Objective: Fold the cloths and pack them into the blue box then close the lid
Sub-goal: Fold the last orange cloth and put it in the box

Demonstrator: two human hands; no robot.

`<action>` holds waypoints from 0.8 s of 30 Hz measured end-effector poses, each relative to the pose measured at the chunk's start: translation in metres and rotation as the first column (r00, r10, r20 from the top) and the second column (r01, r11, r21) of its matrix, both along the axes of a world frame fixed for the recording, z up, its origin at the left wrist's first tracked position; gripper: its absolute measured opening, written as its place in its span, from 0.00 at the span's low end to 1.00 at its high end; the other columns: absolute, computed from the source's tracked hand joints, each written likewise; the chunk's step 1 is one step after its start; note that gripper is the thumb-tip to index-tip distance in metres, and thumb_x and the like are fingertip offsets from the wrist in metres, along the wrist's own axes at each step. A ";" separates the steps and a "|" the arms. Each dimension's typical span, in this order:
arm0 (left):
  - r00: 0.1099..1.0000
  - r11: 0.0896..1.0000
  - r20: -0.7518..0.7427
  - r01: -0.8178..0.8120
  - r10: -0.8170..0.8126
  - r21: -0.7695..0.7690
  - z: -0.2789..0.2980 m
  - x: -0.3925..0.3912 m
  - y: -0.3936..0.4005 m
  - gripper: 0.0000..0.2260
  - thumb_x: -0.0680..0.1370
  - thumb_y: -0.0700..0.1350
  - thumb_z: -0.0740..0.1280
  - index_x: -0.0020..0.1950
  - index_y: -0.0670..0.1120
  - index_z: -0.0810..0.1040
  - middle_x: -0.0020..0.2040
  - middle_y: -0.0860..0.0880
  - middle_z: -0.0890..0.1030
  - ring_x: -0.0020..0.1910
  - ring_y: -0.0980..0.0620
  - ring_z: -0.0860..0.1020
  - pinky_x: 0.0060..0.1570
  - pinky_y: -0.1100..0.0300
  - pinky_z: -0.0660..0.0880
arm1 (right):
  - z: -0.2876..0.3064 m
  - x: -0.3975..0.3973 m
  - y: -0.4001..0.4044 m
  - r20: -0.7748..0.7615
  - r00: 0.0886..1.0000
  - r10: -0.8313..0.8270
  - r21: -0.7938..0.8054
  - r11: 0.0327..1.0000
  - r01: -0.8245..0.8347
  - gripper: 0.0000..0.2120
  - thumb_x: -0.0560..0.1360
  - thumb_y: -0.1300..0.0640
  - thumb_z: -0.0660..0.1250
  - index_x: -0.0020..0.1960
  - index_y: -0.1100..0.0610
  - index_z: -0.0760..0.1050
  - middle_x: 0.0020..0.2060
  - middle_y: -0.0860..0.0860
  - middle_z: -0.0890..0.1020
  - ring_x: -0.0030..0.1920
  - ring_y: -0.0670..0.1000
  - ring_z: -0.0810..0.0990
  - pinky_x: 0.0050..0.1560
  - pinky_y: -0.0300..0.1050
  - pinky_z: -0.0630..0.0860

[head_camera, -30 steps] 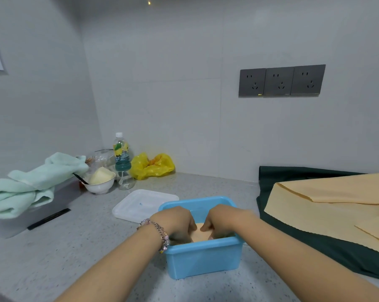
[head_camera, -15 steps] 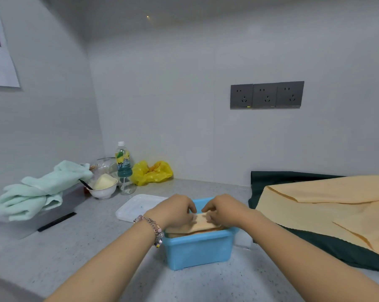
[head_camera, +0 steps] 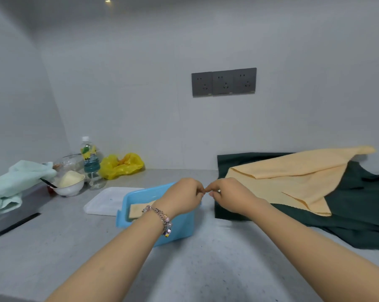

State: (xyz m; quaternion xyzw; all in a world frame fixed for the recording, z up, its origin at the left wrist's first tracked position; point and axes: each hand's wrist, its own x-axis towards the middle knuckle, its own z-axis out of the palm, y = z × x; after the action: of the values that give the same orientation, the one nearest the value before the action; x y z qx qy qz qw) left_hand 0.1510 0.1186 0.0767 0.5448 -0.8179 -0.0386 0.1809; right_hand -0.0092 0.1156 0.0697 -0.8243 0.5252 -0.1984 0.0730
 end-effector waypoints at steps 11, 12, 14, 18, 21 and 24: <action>0.981 0.982 -0.068 0.184 -0.180 0.051 -0.055 -0.109 -0.039 0.11 0.77 0.43 0.62 0.57 0.48 0.80 0.54 0.48 0.79 0.53 0.49 0.77 0.50 0.61 0.72 | -0.047 -0.115 -0.007 -0.050 0.977 -0.210 0.048 0.976 0.212 0.15 0.78 0.55 0.60 0.62 0.47 0.76 0.59 0.48 0.80 0.57 0.51 0.76 0.56 0.44 0.74; 0.979 0.980 -0.079 0.191 -0.187 0.055 -0.062 -0.124 -0.048 0.11 0.77 0.44 0.62 0.57 0.48 0.80 0.55 0.48 0.79 0.53 0.50 0.77 0.51 0.60 0.72 | -0.054 -0.129 -0.013 -0.056 0.966 -0.251 0.040 0.967 0.253 0.15 0.78 0.54 0.60 0.62 0.47 0.76 0.59 0.48 0.79 0.58 0.51 0.76 0.56 0.43 0.73; 0.980 0.984 -0.095 0.175 -0.173 0.020 -0.070 -0.134 -0.057 0.11 0.78 0.47 0.62 0.58 0.49 0.79 0.57 0.49 0.77 0.57 0.50 0.75 0.55 0.58 0.71 | -0.062 -0.143 -0.019 -0.079 0.949 -0.305 -0.022 0.952 0.304 0.15 0.78 0.53 0.60 0.63 0.48 0.75 0.60 0.47 0.79 0.60 0.51 0.74 0.57 0.43 0.70; 0.978 0.977 -0.008 0.207 -0.207 0.046 -0.093 -0.159 -0.087 0.19 0.78 0.52 0.63 0.69 0.52 0.70 0.71 0.51 0.67 0.73 0.52 0.60 0.69 0.55 0.55 | -0.081 -0.175 -0.038 -0.204 0.894 -0.400 -0.104 0.916 0.386 0.18 0.78 0.48 0.60 0.67 0.46 0.70 0.66 0.45 0.73 0.65 0.50 0.69 0.63 0.45 0.63; 0.983 0.981 -0.016 0.186 -0.185 0.048 -0.108 -0.167 -0.103 0.20 0.79 0.52 0.63 0.72 0.53 0.68 0.74 0.51 0.64 0.74 0.54 0.57 0.70 0.56 0.50 | -0.093 -0.190 -0.046 -0.252 0.873 -0.418 -0.085 0.908 0.410 0.16 0.79 0.47 0.58 0.66 0.44 0.71 0.63 0.44 0.75 0.64 0.50 0.69 0.64 0.45 0.60; 0.989 0.992 -0.085 0.124 -0.121 0.033 -0.118 -0.171 -0.116 0.16 0.79 0.50 0.63 0.67 0.53 0.73 0.70 0.52 0.70 0.71 0.55 0.64 0.67 0.58 0.54 | -0.102 -0.201 -0.051 -0.200 0.870 -0.451 -0.121 0.892 0.435 0.14 0.80 0.48 0.57 0.63 0.44 0.74 0.61 0.42 0.77 0.62 0.49 0.69 0.62 0.44 0.60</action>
State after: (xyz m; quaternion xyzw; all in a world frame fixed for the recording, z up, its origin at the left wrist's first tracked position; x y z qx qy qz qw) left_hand -0.0195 0.0024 -0.0417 0.4946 -0.8408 -0.0878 0.2017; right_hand -0.2099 0.0648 -0.0324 -0.7008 0.6977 -0.1350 -0.0633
